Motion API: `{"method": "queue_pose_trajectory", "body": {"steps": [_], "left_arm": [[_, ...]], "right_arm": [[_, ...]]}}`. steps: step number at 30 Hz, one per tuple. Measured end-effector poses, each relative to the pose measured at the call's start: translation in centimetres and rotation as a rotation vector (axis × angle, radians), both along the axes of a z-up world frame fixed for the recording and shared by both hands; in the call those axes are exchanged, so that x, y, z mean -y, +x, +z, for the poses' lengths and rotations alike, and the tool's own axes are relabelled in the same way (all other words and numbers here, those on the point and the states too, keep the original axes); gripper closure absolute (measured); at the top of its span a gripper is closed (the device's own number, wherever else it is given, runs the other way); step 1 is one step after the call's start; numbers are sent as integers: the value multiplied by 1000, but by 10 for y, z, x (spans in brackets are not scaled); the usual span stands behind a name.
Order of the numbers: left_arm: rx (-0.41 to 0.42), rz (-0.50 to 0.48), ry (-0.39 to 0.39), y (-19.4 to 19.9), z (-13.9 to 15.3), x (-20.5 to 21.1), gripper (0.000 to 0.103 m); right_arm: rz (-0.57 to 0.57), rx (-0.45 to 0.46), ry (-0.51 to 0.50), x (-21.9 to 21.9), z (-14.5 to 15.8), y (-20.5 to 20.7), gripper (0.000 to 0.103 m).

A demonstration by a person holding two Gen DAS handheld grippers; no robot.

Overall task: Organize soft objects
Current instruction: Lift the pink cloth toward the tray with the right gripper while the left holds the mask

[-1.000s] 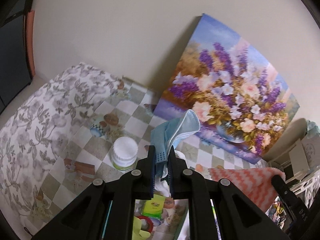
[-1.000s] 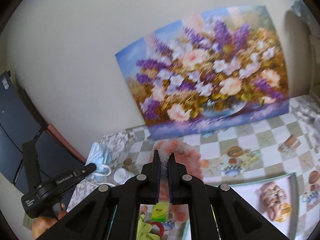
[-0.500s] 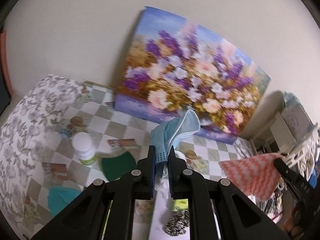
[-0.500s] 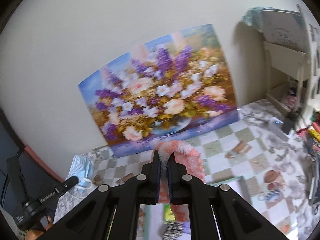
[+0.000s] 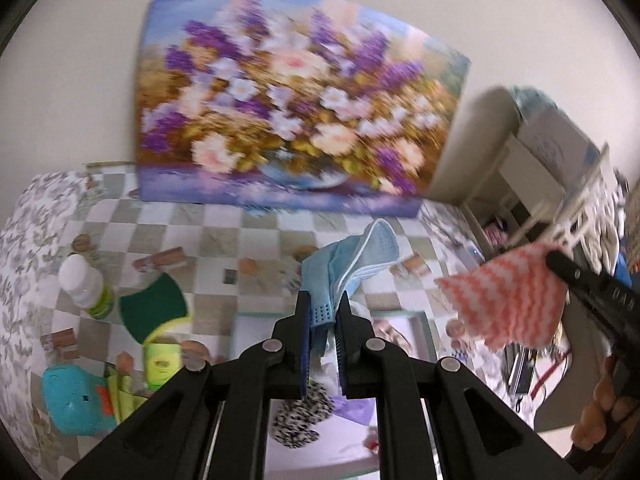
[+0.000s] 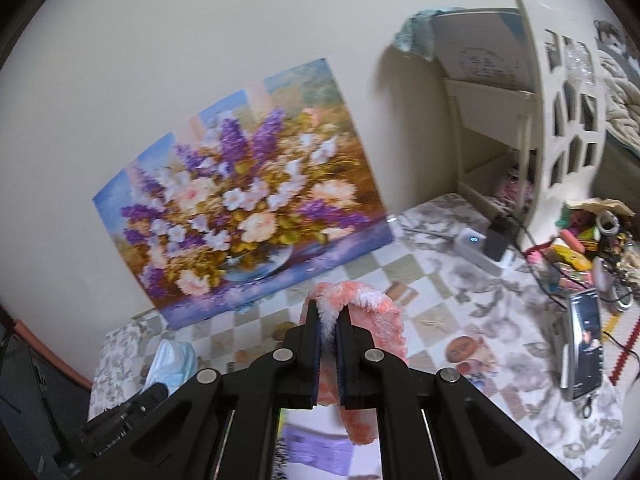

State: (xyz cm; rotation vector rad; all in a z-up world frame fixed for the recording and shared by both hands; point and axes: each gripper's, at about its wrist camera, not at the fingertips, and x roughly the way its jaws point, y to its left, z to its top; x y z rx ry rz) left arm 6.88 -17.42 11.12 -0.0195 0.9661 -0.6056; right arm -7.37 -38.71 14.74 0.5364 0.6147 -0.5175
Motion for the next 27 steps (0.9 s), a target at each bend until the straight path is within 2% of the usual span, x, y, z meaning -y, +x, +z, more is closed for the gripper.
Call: {"method": "queue_pose_trajectory", "body": {"steps": [4,11,27], "left_arm": [[-6,-55,39,-14,-15,26,92],[-36,-115,99,-29,-42,55,92],[-155,-109,220,-22,-105,77,92]], "right_arm": [[-33,-35,-13,12,-3,-6,97],[-21,-83,12,27,-20,-6,97],[122,-294,204,28,-119,42,96]]}}
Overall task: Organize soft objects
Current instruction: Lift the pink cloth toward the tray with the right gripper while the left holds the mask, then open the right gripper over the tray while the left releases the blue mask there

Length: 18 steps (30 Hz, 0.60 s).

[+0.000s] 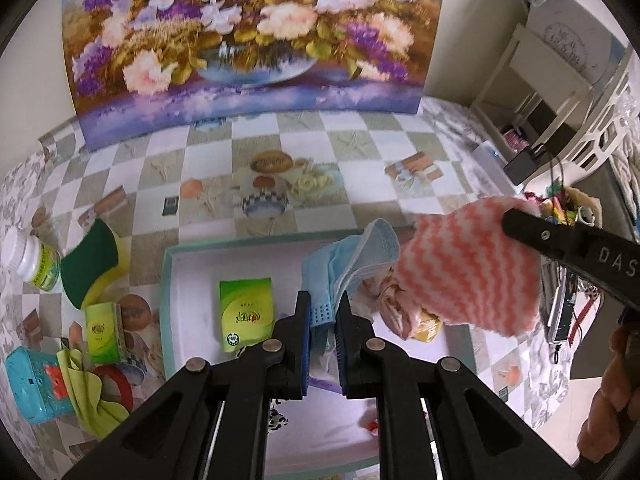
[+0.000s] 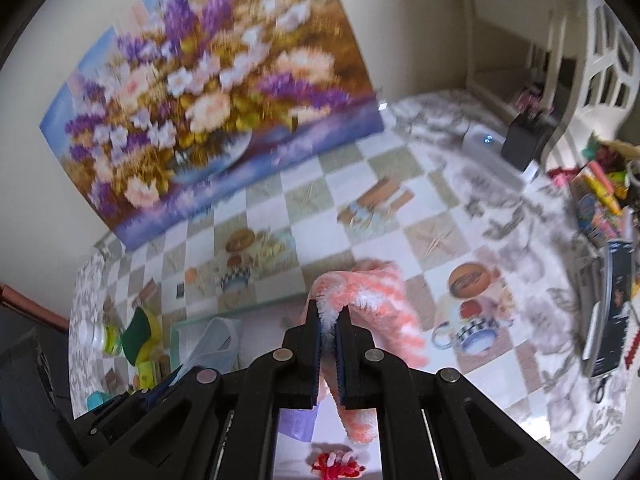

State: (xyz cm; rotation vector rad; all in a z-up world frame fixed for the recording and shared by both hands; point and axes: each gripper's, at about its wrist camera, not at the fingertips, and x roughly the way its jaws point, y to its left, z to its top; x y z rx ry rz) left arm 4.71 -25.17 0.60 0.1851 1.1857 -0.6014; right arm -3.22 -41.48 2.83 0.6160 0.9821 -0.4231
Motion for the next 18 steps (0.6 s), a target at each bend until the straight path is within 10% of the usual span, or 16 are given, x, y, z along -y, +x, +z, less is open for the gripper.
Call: {"method": "queue_pose_trajectory", "body": {"steps": [18], "left_arm": [[-111,37,84,13,-52,-1,91]], "right_arm": [[117,-209,118,-27,-85,34,93]]}}
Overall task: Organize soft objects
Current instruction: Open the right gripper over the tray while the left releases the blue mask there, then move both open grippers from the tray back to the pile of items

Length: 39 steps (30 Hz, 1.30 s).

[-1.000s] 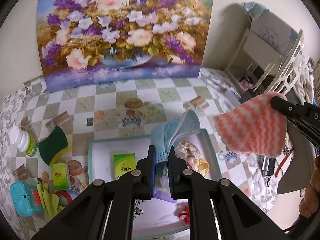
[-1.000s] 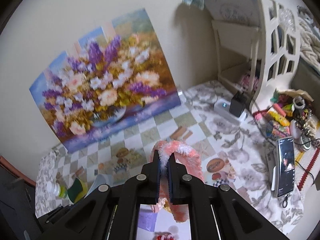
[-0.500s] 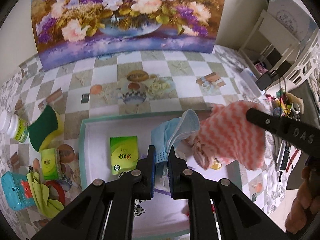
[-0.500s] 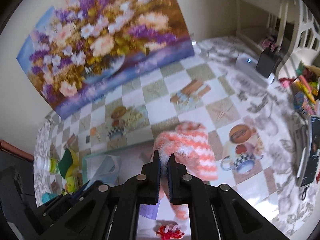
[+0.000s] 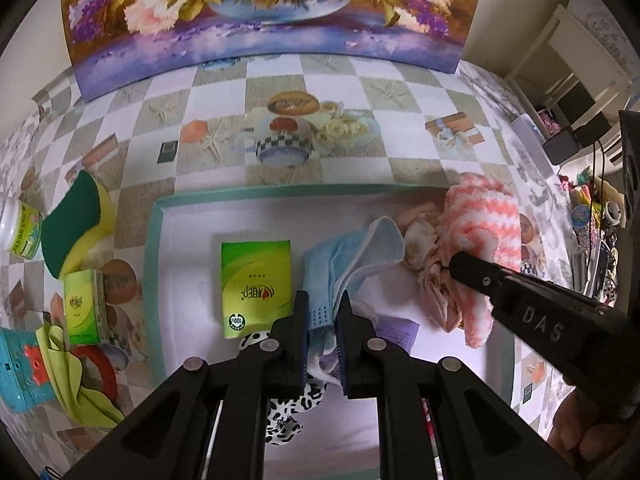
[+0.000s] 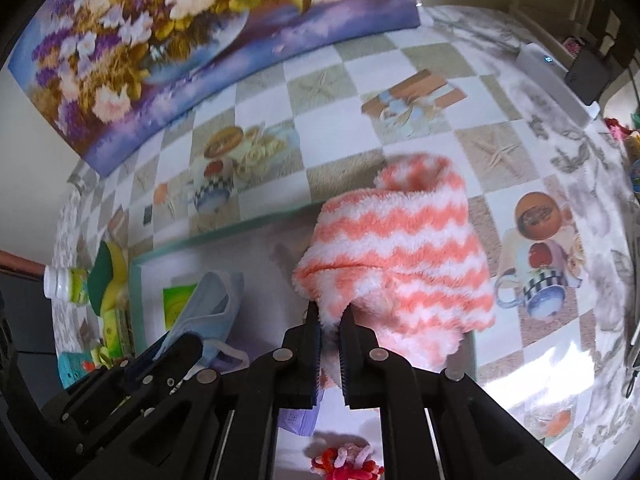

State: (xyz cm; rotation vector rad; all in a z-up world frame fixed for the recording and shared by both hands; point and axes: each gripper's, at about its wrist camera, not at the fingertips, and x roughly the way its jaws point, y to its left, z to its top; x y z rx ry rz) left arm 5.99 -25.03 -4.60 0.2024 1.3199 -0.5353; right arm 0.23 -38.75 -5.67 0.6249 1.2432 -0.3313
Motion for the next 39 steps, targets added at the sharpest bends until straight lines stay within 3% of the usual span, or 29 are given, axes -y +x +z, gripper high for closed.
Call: {"method": "queue_pose_trajectory", "body": {"steps": [6,11,13,15,18,23,25,26,28,34,39], "left_arm": [[-31,11,6,3,-9,-1,89],[-44,24,9,5,-8,-3,73],[-44,28,9,6,-6,-4,64],[-45,36,6,8,-2,-7,63],[-41,51,-12,12,5,-13,63],[-32,88,-46,21,19,-24,62],[-27,102,-63,24,25,-30,61],[-24,110,-72,26,29,-33,59],[-15,125,-89,29,35,-37,43],[22,184,-160,40,60,-60,42],[84,276,-161,54,76,-91,33]], "right_arm": [[39,-34,15,-11,-10,5,93],[52,-48,13,-16,-9,8,92],[56,-54,12,-17,-8,8,90],[50,-54,9,-16,-6,8,79],[43,-41,8,-14,0,7,73],[46,-16,-28,-15,16,8,72],[48,-4,-48,-15,25,8,65],[45,4,-62,-16,30,8,61],[41,17,-80,-16,39,8,60],[29,69,-151,-19,70,4,57],[23,120,-217,-25,97,3,43]]}}
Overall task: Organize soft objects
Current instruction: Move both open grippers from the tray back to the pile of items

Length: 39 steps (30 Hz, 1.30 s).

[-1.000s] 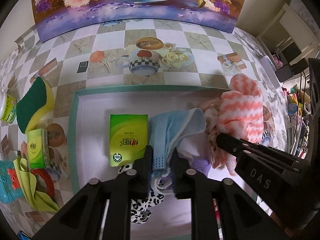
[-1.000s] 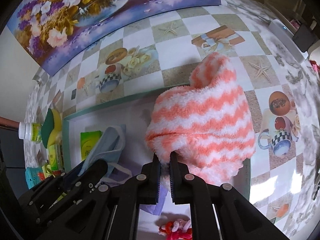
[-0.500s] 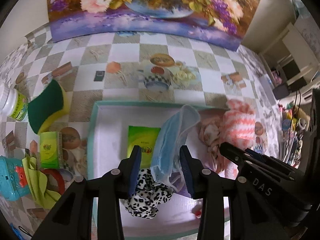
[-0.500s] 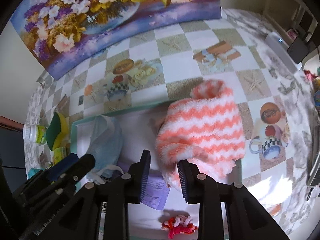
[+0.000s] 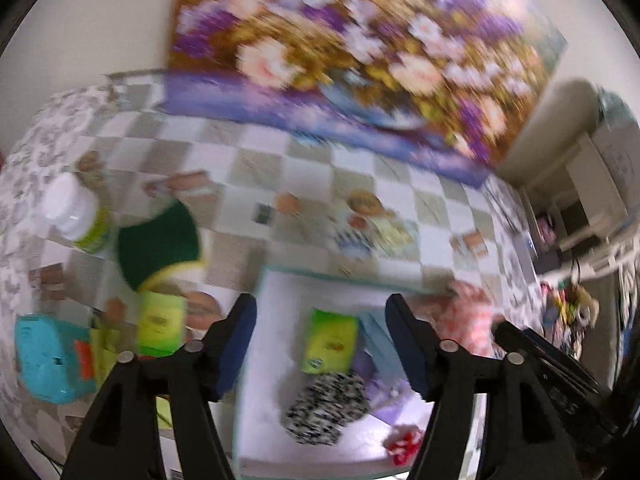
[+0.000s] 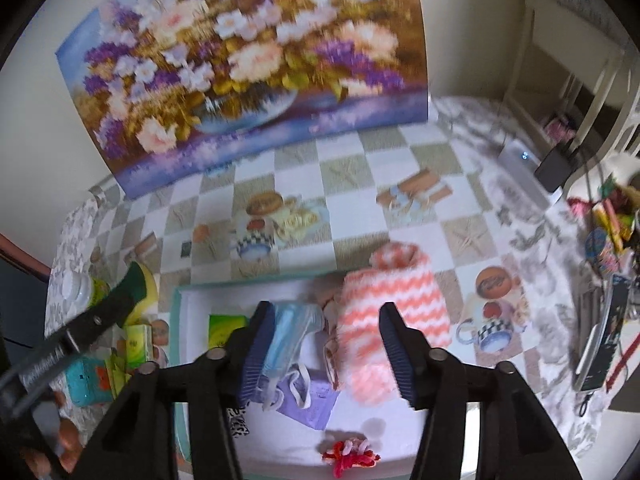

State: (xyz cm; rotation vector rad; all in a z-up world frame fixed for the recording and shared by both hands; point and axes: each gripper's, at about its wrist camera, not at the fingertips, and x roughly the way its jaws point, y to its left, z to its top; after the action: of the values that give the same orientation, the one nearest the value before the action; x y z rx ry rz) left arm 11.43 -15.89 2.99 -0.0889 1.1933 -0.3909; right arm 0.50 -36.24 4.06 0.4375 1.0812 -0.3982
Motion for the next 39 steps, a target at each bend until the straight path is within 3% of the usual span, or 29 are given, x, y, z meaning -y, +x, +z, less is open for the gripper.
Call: {"method": "queue_pose_trajectory", "body": {"steps": [7,10,15,29,39], "left_arm": [[41,170,31,25,5,-60,29],[49,233,52,34,2,-85,20],[48,293,88,43,-4,-118,19],[40,350,201,59,-16,-175,18],[-43,332,281,72,-51,-192,18]], "right_arm": [[-9,56,-53,-13,24,1,36],[-5,65,-55,-21,26,7,35],[43,57,-41,-46,20,25,35],[223,0,12,-140,-19,83,35],[326,-95,63,-193,-66,112,35]]}}
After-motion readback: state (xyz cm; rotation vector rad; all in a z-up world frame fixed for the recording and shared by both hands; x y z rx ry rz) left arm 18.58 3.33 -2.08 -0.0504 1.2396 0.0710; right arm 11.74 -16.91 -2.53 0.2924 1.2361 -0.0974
